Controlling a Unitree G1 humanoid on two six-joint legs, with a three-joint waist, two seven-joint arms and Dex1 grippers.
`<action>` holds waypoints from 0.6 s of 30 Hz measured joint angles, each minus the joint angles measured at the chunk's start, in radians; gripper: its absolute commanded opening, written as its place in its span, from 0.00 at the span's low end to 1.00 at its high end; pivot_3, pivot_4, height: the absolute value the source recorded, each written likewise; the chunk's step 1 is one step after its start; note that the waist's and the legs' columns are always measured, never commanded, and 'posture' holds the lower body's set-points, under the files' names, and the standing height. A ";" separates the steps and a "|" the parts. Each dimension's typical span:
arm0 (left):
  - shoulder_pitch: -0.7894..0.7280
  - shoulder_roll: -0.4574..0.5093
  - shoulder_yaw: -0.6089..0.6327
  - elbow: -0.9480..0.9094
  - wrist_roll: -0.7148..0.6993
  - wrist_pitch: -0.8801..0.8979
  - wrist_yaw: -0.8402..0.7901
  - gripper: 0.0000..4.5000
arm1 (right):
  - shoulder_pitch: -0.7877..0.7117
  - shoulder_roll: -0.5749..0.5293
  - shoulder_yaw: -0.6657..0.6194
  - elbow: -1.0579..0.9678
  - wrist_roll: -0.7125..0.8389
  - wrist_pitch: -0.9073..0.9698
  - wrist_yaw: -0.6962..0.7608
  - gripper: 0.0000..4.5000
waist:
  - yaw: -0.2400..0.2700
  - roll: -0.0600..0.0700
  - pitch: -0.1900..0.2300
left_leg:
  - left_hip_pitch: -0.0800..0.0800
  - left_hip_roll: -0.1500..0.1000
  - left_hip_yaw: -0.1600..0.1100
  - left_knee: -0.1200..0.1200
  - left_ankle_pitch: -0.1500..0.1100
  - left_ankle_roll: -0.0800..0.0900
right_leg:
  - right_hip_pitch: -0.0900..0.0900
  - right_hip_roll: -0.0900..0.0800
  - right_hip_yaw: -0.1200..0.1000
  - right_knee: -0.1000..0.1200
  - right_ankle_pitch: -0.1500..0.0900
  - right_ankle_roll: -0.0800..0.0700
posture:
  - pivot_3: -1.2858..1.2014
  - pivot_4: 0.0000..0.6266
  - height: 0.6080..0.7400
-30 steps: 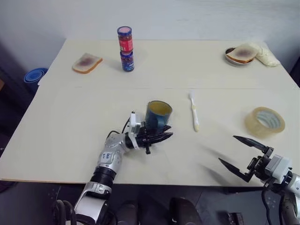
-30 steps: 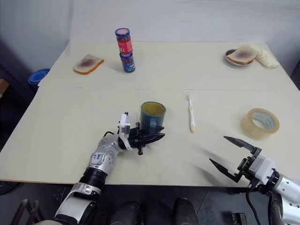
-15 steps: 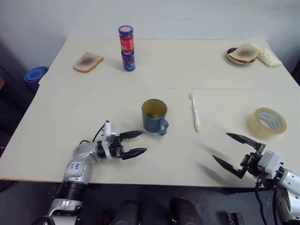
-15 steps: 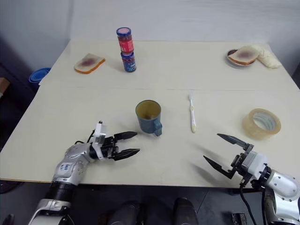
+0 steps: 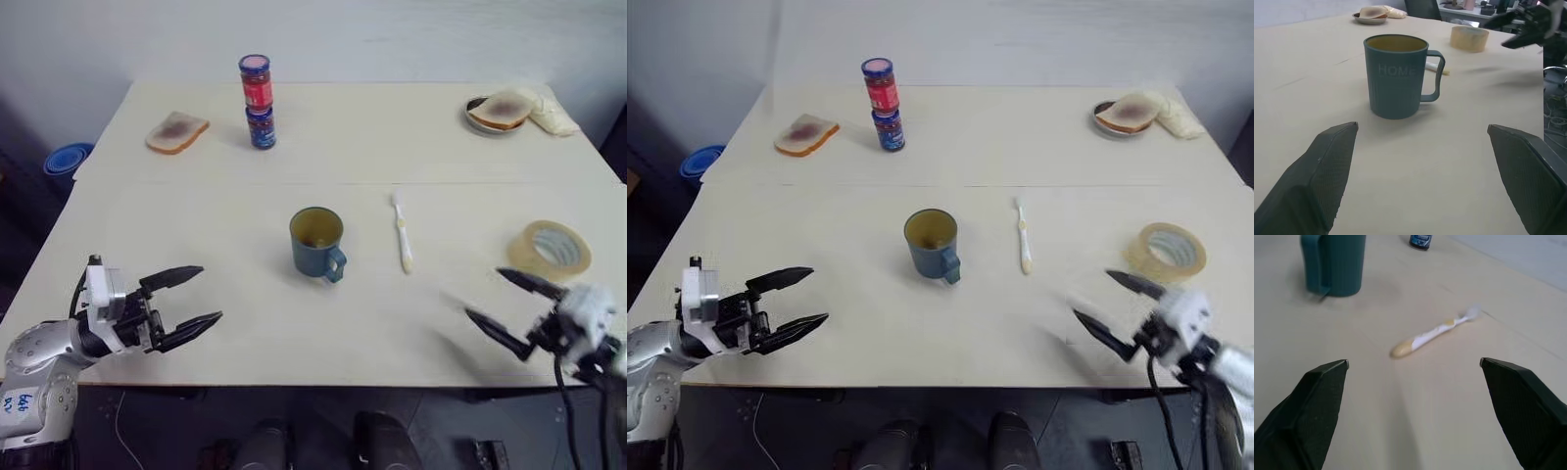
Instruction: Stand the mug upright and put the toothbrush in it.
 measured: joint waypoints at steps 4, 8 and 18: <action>-0.034 -0.022 -0.028 -0.061 -0.008 0.014 0.049 1.00 | -0.392 -0.046 0.173 -0.027 0.013 0.506 -0.170 1.00 | -0.002 0.000 0.000 | -0.003 0.000 -0.002 -0.001 0.000 -0.001 | -0.002 -0.002 -0.001 0.001 -0.001 -0.003 | 0.52 0.24 1.00; -0.063 -0.033 -0.065 -0.082 -0.018 0.038 0.083 1.00 | -0.697 0.002 0.359 0.112 -0.036 0.867 -0.255 1.00 | 0.003 0.000 0.000 | -0.007 -0.004 -0.006 0.000 0.000 0.000 | -0.004 0.002 -0.005 0.004 -0.002 -0.003 | 0.52 0.24 1.00; -0.041 -0.049 -0.087 -0.119 -0.017 0.032 0.141 1.00 | -1.058 0.147 0.579 0.605 -0.215 1.040 -0.211 0.79 | -0.008 -0.005 -0.002 | -0.019 -0.006 -0.002 0.004 0.001 0.004 | -0.015 0.002 -0.008 0.008 0.001 0.000 | 0.52 0.24 1.00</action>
